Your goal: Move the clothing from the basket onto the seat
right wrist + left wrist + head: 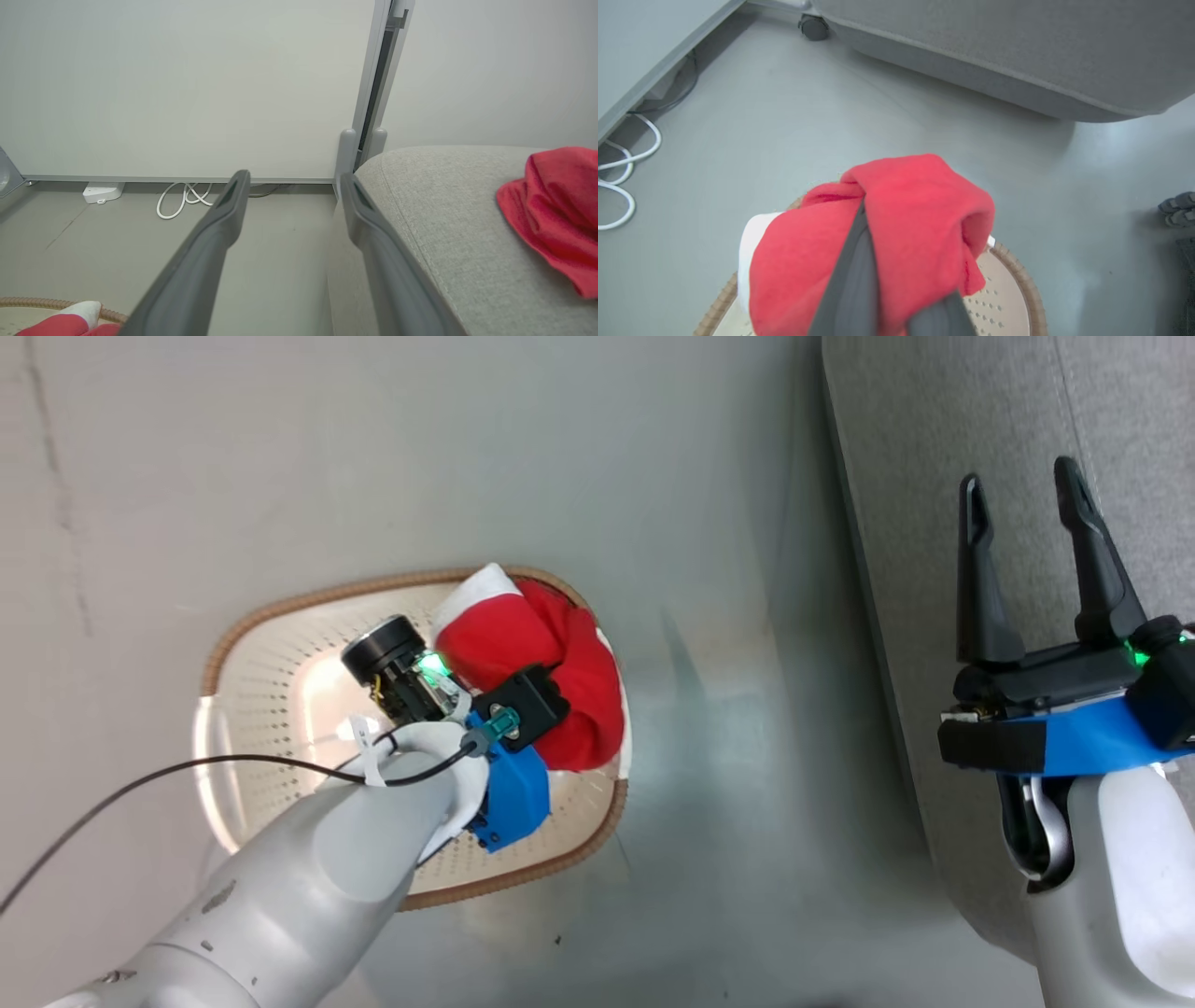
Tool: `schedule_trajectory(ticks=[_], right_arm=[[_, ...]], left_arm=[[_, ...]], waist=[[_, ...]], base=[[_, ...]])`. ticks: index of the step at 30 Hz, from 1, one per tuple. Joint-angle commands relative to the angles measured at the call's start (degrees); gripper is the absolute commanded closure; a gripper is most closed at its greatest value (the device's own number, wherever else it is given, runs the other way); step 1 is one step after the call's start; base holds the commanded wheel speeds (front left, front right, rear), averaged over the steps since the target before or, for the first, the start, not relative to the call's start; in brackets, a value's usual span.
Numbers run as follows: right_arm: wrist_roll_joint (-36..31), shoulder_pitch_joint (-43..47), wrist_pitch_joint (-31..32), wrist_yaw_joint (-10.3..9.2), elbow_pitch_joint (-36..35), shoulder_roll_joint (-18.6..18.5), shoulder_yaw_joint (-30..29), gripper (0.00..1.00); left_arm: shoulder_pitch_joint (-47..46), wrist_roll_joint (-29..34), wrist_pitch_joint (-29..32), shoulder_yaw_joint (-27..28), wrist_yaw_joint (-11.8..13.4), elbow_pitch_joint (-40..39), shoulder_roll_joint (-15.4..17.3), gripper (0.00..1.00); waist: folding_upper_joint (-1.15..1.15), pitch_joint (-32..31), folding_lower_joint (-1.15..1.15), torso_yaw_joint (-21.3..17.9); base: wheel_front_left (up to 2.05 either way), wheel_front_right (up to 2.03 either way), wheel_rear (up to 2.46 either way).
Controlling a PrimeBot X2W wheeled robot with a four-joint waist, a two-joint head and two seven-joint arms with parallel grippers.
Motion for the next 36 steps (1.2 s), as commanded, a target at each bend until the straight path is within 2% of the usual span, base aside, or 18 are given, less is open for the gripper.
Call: schedule_trajectory(ticks=[1, 13, 23, 36], right_arm=[[-0.19, 1.14, 0.00, -0.06, 0.48, -0.46, -0.10, 0.00], [-0.26, 6.77, 0.00, -0.06, 2.97, -0.47, -0.85, 0.00], [-0.46, 12.25, 0.00, -0.06, 4.72, -0.14, -1.15, 0.00], [-0.80, 18.53, 0.00, -0.06, 5.81, 1.34, 0.14, 0.00]], left_arm=[[1.63, -0.11, -0.27, 1.41, 0.53, -2.20, 0.33, 1.00], [10.38, 0.67, -0.28, 10.49, 2.21, -13.78, 2.47, 1.00], [14.63, 1.17, -0.28, 16.29, 2.50, -18.93, 1.20, 1.00], [15.94, 1.59, -0.28, 20.39, 1.85, -20.09, -1.24, 1.00]], waist=[[0.00, -3.80, 0.01, 2.56], [0.00, -15.41, 0.01, 6.12], [0.00, -23.65, 0.01, 7.66], [0.00, -31.40, 0.01, 7.10]], base=[[0.00, 0.00, 0.00], [0.00, 0.00, 0.00], [0.00, 0.00, 0.00], [0.00, 0.00, 0.00]])
